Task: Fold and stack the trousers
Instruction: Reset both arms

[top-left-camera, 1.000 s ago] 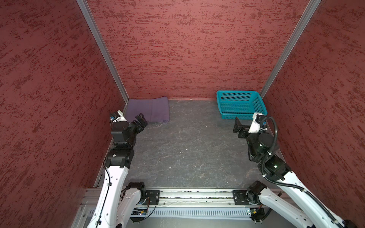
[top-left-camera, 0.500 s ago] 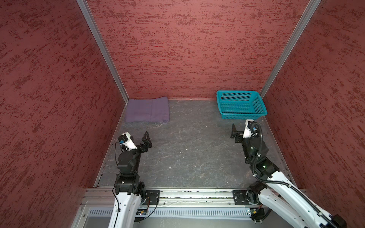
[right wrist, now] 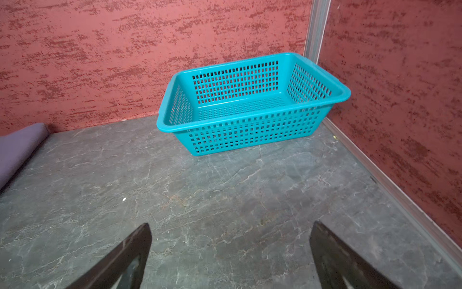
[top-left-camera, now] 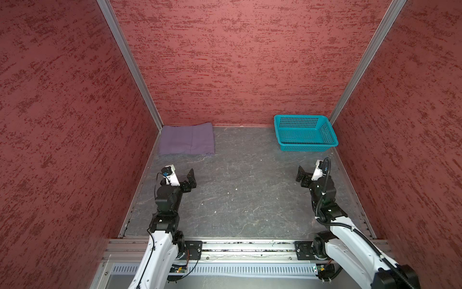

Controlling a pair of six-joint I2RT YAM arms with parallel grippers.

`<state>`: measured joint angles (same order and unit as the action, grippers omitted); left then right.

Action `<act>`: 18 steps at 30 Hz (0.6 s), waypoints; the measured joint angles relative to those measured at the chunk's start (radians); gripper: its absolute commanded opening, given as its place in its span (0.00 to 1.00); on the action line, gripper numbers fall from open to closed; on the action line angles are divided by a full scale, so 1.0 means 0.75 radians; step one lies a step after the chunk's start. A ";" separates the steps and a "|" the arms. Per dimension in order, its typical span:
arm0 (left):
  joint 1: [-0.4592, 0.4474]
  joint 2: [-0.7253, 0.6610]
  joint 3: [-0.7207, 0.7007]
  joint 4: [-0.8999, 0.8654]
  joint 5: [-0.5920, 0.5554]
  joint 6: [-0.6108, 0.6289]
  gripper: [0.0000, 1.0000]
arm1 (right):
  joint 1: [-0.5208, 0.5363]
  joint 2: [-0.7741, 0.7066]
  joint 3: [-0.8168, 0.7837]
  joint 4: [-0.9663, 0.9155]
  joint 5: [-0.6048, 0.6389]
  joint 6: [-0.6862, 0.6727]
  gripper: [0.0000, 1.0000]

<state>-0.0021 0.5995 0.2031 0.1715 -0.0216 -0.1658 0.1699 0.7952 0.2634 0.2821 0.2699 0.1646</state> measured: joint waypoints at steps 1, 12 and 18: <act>0.000 0.053 -0.005 0.036 -0.013 0.009 0.99 | -0.012 -0.001 -0.001 0.007 -0.002 -0.001 0.99; 0.085 0.684 0.009 0.478 -0.125 0.022 0.99 | -0.100 0.218 -0.072 0.136 0.168 0.046 0.99; 0.159 0.844 0.076 0.640 -0.090 0.017 0.99 | -0.130 0.258 -0.073 0.161 0.328 0.114 0.99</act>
<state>0.1173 1.2324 0.2604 0.6514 -0.0891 -0.1528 0.0723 0.9886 0.2089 0.4026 0.5159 0.2504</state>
